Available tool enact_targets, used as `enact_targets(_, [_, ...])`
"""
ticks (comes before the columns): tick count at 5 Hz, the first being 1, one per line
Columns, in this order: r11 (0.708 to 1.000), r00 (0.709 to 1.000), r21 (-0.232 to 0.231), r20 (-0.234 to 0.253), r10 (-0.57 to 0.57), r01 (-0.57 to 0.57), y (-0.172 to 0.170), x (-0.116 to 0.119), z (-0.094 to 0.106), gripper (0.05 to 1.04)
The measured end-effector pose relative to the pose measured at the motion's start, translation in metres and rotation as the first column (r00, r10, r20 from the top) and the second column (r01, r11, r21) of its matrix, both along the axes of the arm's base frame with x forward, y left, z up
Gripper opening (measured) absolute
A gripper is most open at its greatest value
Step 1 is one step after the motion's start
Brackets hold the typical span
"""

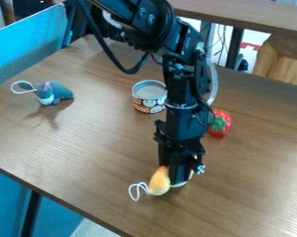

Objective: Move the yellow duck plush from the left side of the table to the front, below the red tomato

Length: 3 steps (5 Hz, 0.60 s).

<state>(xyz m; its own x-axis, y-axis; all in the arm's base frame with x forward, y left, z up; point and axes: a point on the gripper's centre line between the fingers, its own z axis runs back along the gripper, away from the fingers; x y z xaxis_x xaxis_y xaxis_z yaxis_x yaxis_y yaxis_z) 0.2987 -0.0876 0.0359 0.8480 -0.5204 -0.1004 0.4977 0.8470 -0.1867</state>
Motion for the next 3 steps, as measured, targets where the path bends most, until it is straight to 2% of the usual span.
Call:
enact_targets(1, [1.000,1.000,0.006,-0.002,-0.006,0.006,0.001,0.000,0.000,0.669])
enact_targets(2, [0.998,0.999,-0.054,0.037,0.013,-0.011,-0.007,0.002,-0.005,0.941])
enact_targets(3, [0.992,0.998,-0.122,0.061,0.028,-0.020,-0.016,0.002,-0.009,1.008])
